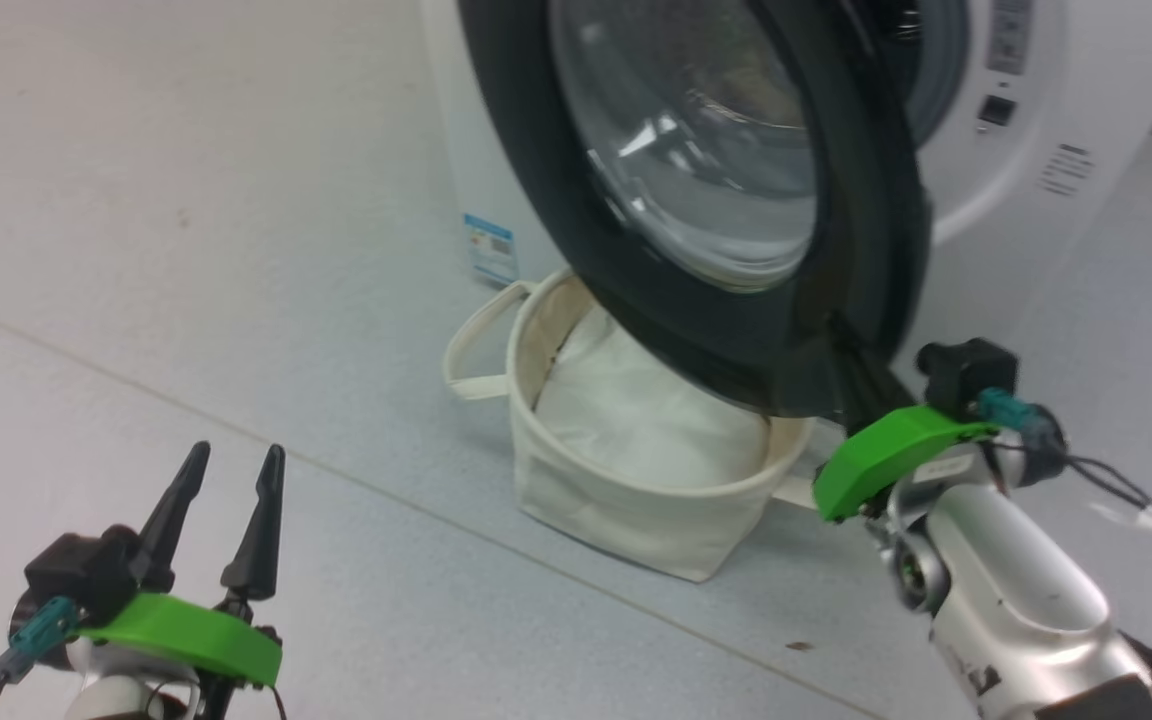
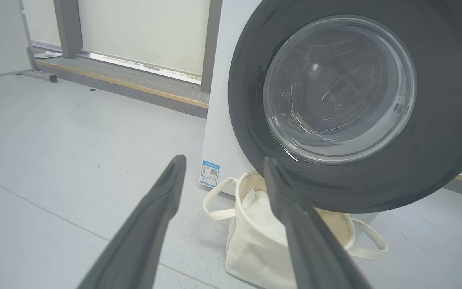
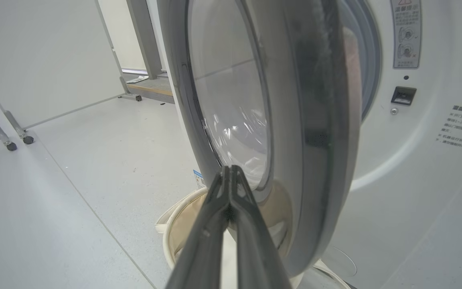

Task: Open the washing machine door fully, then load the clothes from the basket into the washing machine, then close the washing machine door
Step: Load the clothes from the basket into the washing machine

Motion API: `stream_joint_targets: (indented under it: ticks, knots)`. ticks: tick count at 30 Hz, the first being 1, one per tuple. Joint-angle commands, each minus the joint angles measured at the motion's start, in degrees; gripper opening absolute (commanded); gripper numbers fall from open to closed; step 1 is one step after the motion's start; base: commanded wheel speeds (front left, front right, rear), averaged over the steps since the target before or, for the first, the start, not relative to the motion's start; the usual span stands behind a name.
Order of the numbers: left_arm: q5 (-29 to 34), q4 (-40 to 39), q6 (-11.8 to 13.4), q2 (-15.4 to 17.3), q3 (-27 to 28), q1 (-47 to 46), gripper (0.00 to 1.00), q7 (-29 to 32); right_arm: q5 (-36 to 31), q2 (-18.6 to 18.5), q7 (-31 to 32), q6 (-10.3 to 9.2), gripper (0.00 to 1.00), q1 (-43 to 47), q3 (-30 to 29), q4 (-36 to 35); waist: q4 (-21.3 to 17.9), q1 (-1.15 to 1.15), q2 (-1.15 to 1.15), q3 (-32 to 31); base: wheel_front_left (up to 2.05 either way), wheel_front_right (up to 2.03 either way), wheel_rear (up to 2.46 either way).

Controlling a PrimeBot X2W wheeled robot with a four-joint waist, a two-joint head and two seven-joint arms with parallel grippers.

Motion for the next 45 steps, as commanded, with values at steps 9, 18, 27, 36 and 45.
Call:
stream_joint_targets:
  ticks: [9, 18, 27, 36, 45]
  knots:
    - [-0.8, -2.7, -0.3, 0.9, 1.6, -4.2, 1.0, -0.7, -5.5, 0.1, -0.7, 0.03, 0.0, -4.6, -10.4, 3.9, 3.7, 0.0, 0.0, 3.3, 0.0, 0.0, 0.0]
    - [-1.6, -3.4, -0.3, 1.0, 1.6, -5.7, 1.0, -0.7, -10.9, -2.2, -0.7, 0.03, 0.0, -9.5, -19.1, 5.1, 3.0, 0.0, 0.0, 8.3, 0.0, 0.0, 0.0]
    - [-2.5, -4.2, -0.3, 2.0, 1.8, -7.4, 1.0, -0.7, -14.1, -4.3, -0.7, 0.03, 0.0, -15.7, -24.9, 3.8, 2.4, 0.0, 0.0, 14.0, 0.0, 0.0, 0.0]
    - [-3.3, -5.7, -0.3, 2.5, 1.4, -10.4, 1.0, -0.7, -16.4, -6.7, -0.7, 0.03, 0.0, -25.1, -29.5, 4.5, 2.9, 0.0, 0.0, 19.4, 0.0, 0.0, 0.0]
    - [-3.6, -5.4, -0.3, 2.6, 1.8, -10.9, 1.0, -0.7, -18.4, -6.1, -0.7, 0.03, 0.0, -28.2, -32.9, 5.2, 2.2, 0.0, 0.0, 19.0, 0.0, 0.0, 0.0]
